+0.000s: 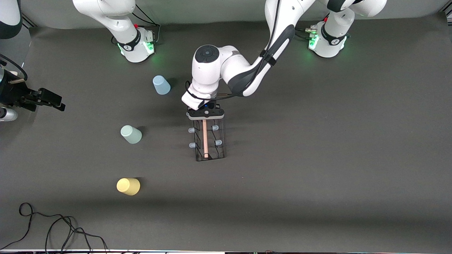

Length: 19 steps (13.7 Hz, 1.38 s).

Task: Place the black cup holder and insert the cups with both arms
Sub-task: 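Carry the black rack with the left gripper to the table's middle, then lower the rack, open the left gripper and lift away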

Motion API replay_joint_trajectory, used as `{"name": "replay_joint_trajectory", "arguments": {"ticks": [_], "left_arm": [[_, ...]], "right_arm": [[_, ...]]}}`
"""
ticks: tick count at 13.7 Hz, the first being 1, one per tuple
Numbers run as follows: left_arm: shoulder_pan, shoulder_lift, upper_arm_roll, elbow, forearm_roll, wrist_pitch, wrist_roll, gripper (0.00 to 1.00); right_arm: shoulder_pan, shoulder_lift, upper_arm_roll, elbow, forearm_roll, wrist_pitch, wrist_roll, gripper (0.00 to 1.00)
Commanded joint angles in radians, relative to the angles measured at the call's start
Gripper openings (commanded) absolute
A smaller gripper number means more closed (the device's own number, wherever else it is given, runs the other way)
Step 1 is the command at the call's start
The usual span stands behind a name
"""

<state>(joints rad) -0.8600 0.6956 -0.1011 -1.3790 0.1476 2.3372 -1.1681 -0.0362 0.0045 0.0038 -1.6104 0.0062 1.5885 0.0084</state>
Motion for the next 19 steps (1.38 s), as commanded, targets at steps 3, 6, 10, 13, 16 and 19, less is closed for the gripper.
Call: {"name": "replay_joint_trajectory", "arguments": {"ticks": [3,6,10,13,16,19], "left_arm": [[-0.048,0.015,0.021,0.021,0.038,0.062,-0.044,0.0],[-0.054,0.018,0.021,0.018,0.053,0.083,-0.045,0.0],[-0.06,0.024,0.024,0.011,0.13,0.085,-0.047,0.81],[-0.057,0.019,0.024,0.011,0.144,0.079,-0.048,0.97],[-0.031,-0.007,0.024,0.017,0.136,0.064,-0.048,0.99],[0.042,-0.092,0.018,0.021,0.132,-0.048,-0.031,0.99]], "right_arm": [[0.003,-0.017,-0.008,-0.017,0.001,0.011,0.001,1.0],[0.006,-0.017,-0.008,-0.017,0.001,0.01,0.002,1.0],[0.009,-0.017,-0.005,-0.02,0.005,0.011,0.005,1.0],[0.01,-0.018,-0.004,-0.032,0.006,0.021,0.007,1.0],[0.032,-0.023,-0.005,-0.043,0.008,0.025,0.021,1.0],[0.047,-0.041,-0.004,-0.092,0.021,0.025,0.202,1.0]]}}
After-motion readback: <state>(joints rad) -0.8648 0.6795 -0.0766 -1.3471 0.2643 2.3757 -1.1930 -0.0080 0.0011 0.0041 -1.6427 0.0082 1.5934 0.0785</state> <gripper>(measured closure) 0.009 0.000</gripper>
